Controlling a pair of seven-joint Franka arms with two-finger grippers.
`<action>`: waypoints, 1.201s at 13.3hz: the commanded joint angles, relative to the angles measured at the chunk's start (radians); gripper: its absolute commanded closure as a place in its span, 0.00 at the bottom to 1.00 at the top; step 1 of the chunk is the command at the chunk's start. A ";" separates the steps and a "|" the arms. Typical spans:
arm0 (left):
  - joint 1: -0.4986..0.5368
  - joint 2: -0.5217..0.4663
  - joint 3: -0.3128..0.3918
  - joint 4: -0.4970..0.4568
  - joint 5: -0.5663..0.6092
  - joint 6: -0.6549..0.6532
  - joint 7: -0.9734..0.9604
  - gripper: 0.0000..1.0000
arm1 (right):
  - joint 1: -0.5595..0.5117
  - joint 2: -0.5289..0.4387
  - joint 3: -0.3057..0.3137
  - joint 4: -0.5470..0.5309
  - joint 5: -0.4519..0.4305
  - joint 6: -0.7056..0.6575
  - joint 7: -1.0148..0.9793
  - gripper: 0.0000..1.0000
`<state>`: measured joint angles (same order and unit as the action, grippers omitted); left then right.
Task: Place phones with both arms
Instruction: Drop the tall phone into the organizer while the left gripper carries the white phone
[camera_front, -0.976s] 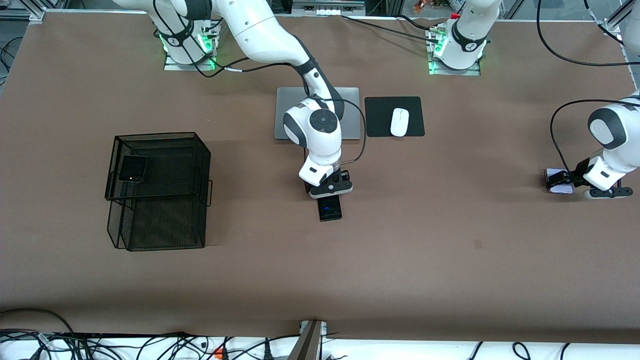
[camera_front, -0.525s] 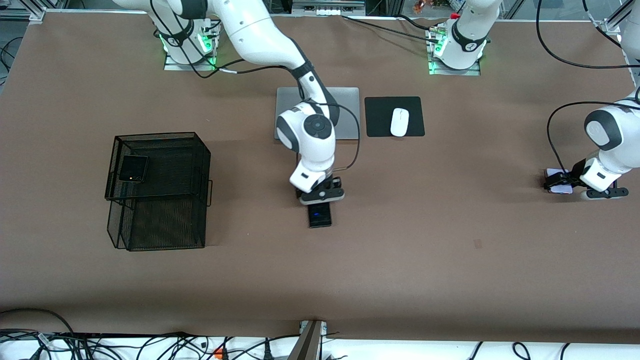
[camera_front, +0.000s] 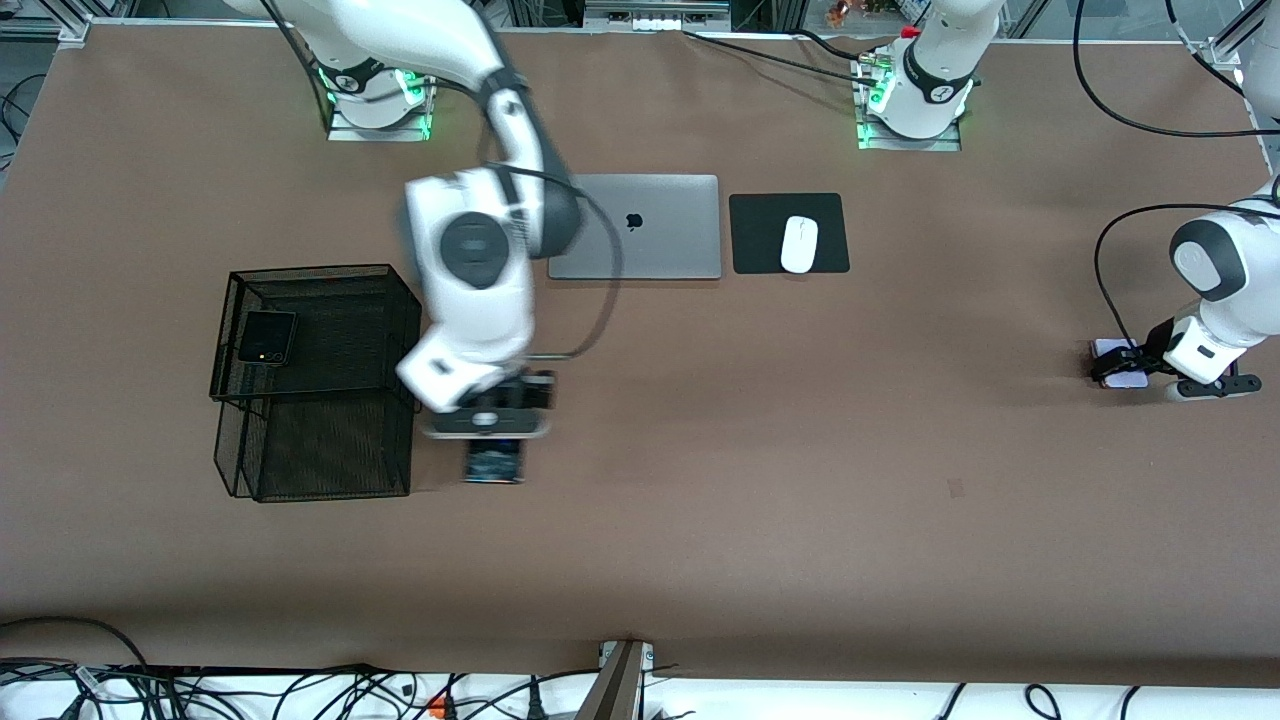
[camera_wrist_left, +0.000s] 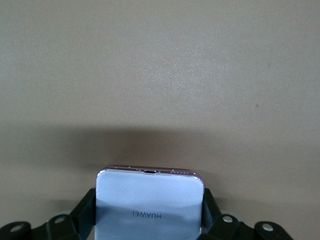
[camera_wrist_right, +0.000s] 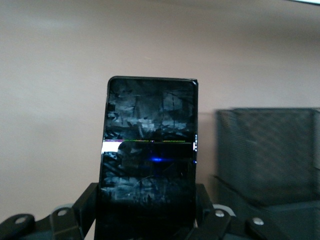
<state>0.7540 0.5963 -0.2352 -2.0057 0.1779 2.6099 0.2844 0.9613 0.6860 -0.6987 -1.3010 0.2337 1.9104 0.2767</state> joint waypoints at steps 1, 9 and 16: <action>-0.005 -0.004 -0.010 0.046 0.006 -0.071 -0.005 0.97 | -0.033 -0.172 -0.053 -0.154 0.010 -0.092 -0.170 0.85; -0.261 -0.018 -0.018 0.251 0.014 -0.441 -0.165 0.98 | -0.021 -0.538 -0.127 -0.702 -0.010 0.094 -0.278 0.85; -0.634 -0.006 -0.018 0.272 0.002 -0.448 -0.459 0.99 | -0.022 -0.525 -0.124 -0.816 -0.010 0.171 -0.281 0.85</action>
<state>0.1955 0.5878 -0.2677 -1.7583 0.1776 2.1930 -0.1063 0.9347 0.1864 -0.8232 -2.0957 0.2358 2.0576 -0.0050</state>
